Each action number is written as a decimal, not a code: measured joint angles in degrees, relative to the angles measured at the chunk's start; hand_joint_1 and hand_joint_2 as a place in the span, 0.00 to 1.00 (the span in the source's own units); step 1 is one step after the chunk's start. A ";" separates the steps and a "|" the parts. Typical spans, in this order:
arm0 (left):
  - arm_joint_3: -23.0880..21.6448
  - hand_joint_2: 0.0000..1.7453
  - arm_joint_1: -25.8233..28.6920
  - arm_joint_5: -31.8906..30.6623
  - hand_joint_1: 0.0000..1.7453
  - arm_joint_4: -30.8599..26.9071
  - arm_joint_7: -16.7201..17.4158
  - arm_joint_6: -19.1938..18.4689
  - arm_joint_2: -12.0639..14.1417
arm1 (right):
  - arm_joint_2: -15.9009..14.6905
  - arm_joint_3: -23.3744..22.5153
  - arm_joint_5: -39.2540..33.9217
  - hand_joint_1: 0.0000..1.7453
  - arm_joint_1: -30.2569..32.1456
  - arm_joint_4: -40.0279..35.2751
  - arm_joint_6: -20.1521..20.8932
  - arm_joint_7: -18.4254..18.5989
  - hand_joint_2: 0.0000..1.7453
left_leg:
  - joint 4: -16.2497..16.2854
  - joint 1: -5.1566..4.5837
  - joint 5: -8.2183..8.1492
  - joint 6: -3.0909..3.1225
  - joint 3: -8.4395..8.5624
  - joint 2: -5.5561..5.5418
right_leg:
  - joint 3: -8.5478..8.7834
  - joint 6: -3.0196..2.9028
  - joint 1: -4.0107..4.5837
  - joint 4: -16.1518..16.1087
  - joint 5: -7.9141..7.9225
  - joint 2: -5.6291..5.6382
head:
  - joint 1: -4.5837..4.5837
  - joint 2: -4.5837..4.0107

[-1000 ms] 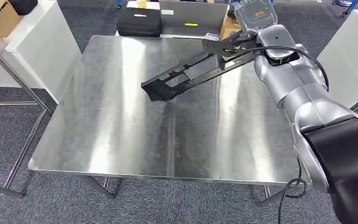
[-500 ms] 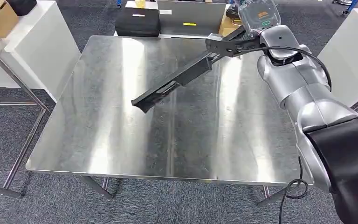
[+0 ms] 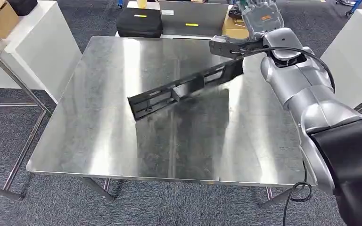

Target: Take the parts from the cabinet and place them on the table.

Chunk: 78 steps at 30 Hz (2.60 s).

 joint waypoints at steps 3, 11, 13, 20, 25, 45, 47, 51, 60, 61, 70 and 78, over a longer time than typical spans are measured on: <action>0.22 0.00 0.00 0.00 0.00 0.00 -0.13 0.00 0.00 | -0.04 -0.24 0.04 0.00 0.39 0.20 0.02 0.31 0.00 | 0.00 -0.01 0.00 0.00 0.00 0.00 | 0.00 0.00 0.00 0.00 0.00 0.00 | 0.00 0.00; 0.57 0.00 0.00 -0.02 0.00 0.00 -0.48 0.00 0.00 | -0.15 -0.35 0.24 0.00 0.90 0.26 0.04 0.31 0.00 | 0.00 0.00 0.00 0.00 0.00 0.01 | -0.01 0.00 0.00 0.00 0.00 0.00 | 0.00 0.00; 0.83 0.00 0.00 -0.07 0.00 0.00 -0.48 0.00 0.00 | -0.17 -0.41 0.24 0.00 0.97 0.26 0.02 0.31 0.00 | 0.00 0.00 0.00 0.00 0.00 0.01 | -0.01 0.00 0.00 0.00 0.00 0.00 | 0.02 0.00; 1.05 0.00 -0.01 -0.22 0.00 0.00 -0.55 -0.24 -0.04 | -0.85 -0.92 0.59 0.00 1.00 0.28 0.18 4.58 0.00 | 0.00 0.01 0.00 0.00 0.01 -0.01 | -0.01 0.00 0.00 0.00 0.00 -0.01 | 0.02 0.00; 1.16 0.00 -0.03 -0.44 0.00 0.00 -0.31 -0.31 -0.20 | -2.47 -1.99 0.92 0.00 0.98 0.26 -2.08 8.44 0.00 | 0.00 -0.02 0.00 0.00 0.01 -0.02 | 0.04 0.00 0.00 0.00 0.00 -0.06 | 0.02 0.00; 5.49 0.00 -0.29 3.23 0.00 0.00 -1.60 -0.11 -1.01 | -16.34 -7.67 -0.52 0.00 0.98 0.81 -4.55 10.84 0.00 | 0.04 -0.18 -0.05 0.07 0.12 0.01 | 0.09 0.03 -0.05 -0.04 0.02 -0.09 | 0.00 0.00; 6.21 0.00 -0.30 4.81 0.00 0.00 -2.08 0.31 -1.05 | -18.21 -8.44 -1.62 0.00 1.06 1.03 -4.88 11.43 0.00 | 0.06 -0.10 -0.05 0.07 0.17 -0.07 | 0.09 0.02 -0.05 -0.07 0.00 -0.20 | -0.02 0.00; 8.92 0.00 0.28 7.67 0.00 0.00 -1.18 2.64 -1.35 | -25.52 -11.75 -5.39 0.00 2.59 1.25 -8.32 9.84 0.00 | 0.07 -0.04 -0.06 0.09 0.17 -1.00 | 0.45 0.37 -0.04 -0.08 -0.28 -1.04 | 0.02 0.00; 12.07 0.00 1.02 8.00 0.00 0.00 0.50 4.31 -1.66 | -38.84 -21.23 -13.90 0.00 18.69 1.62 -19.48 8.68 0.00 | 0.06 -0.35 -0.34 0.50 0.25 -0.97 | 0.56 0.60 -0.04 -0.14 -0.40 -0.95 | -0.09 0.00; 12.26 0.00 0.98 7.89 0.00 0.00 0.42 4.31 -1.66 | -39.78 -22.14 -14.54 0.00 20.85 1.64 -20.57 9.40 0.00 | 0.06 -0.35 -0.40 0.57 0.31 -0.89 | 0.58 0.60 -0.05 -0.15 -0.41 -0.90 | -0.04 0.00; 12.50 0.00 1.13 6.71 0.00 0.00 -0.48 2.60 -1.95 | -46.95 -33.44 -21.86 0.00 41.97 2.08 -29.31 14.14 0.00 | 0.04 -0.46 -0.59 0.81 0.42 -1.06 | 0.85 0.97 -0.05 -0.15 -0.69 -1.15 | -0.04 0.00; 13.53 0.00 1.04 7.80 0.00 0.00 1.33 3.63 -2.99 | -50.20 -38.55 -23.71 0.00 51.00 2.84 -30.44 20.94 0.00 | 0.05 -0.47 -0.79 0.75 0.68 -0.74 | 0.88 1.04 -0.15 -0.18 -0.74 -0.77 | -0.02 0.00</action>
